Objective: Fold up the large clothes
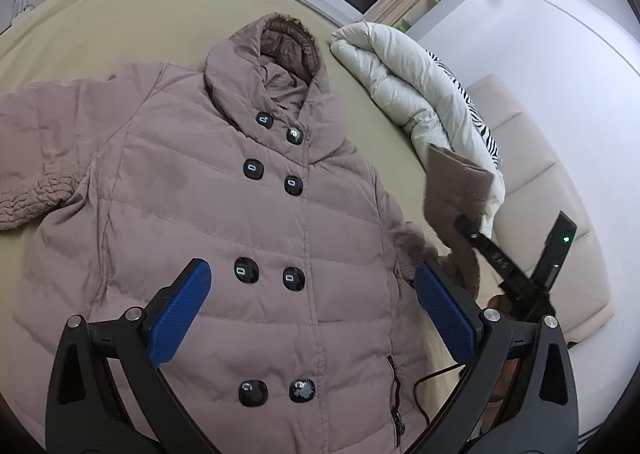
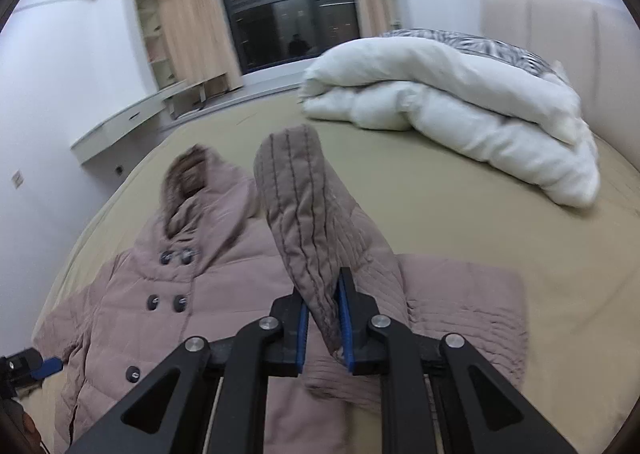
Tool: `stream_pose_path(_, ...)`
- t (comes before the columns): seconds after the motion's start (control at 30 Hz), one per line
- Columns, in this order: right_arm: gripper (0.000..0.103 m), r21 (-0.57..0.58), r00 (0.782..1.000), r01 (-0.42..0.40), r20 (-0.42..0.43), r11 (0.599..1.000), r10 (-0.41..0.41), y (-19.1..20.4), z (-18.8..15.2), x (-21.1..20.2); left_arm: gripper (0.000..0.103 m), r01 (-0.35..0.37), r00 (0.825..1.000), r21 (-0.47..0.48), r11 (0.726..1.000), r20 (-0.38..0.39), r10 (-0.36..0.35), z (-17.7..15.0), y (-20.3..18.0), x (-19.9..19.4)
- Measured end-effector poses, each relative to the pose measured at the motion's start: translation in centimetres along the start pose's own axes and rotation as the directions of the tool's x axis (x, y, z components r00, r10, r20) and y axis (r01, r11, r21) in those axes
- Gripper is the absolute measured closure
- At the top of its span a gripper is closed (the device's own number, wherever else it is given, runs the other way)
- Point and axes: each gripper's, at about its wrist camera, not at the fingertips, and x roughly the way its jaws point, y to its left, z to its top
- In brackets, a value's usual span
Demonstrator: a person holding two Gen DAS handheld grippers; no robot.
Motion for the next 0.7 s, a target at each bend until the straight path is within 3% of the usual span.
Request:
stream_pose_path(0.1, 0.086, -0.091, 0.995, -0.068, -0.072, 0.994, 0.061, 6.5, -1.4, 4.4, 0.000, 0.020, 1.000, -0.048, 0.999, -0.002, -0.020, 1.1, 2.5, 0.3)
stream_pose_path(0.13, 0.081, -0.094, 0.990, -0.087, -0.117, 0.992, 0.076, 7.9, -2.3, 5.9, 0.000, 0.033, 0.999, -0.074, 0.997, -0.017, -0.035, 1.5, 3.3, 0.9)
stream_pose_path(0.2, 0.061, -0.110, 0.977, -0.096, -0.201, 0.989, 0.072, 10.1, -4.0, 8.6, 0.000, 0.053, 0.997, -0.122, 0.991, -0.047, -0.059, 1.8, 5.0, 2.1)
stream_pose_path(0.23, 0.038, -0.115, 0.965, -0.117, -0.249, 0.987, 0.085, 10.9, -5.3, 9.8, 0.000, 0.061, 0.996, -0.150, 0.987, -0.062, -0.071, 2.0, 5.7, 2.8)
stream_pose_path(0.27, 0.026, -0.093, 0.955, -0.143, -0.275, 0.985, 0.112, 11.0, -6.2, 10.1, 0.000, 0.066, 0.994, -0.165, 0.984, -0.077, -0.079, 1.9, 6.1, 3.5)
stream_pose_path(0.33, 0.018, -0.087, 0.964, -0.161, -0.227, 0.983, 0.137, 11.0, -7.3, 8.8, 0.000, 0.067, 0.991, -0.175, 0.982, -0.099, -0.086, 2.0, 6.6, 5.1)
stream_pose_path(0.5, 0.016, 0.025, 0.971, -0.147, -0.186, 0.989, 0.149, 7.3, -9.7, 3.2, 0.000, 0.097, 0.977, -0.124, 0.988, -0.178, -0.118, 2.9, 4.2, 10.6)
stream_pose_path(0.63, 0.016, 0.273, 0.948, -0.207, -0.181, 0.939, 0.261, 1.5, -12.5, 0.1, 0.000, 0.080, 0.961, -0.052, 0.995, -0.262, -0.091, 3.5, 0.7, 16.0)
stream_pose_path(0.7, 0.016, 0.329, 0.946, -0.213, -0.165, 0.920, 0.279, -0.6, -13.9, -1.3, 0.000, 0.068, 0.952, -0.030, 0.997, -0.298, -0.074, 3.8, -0.6, 18.6)
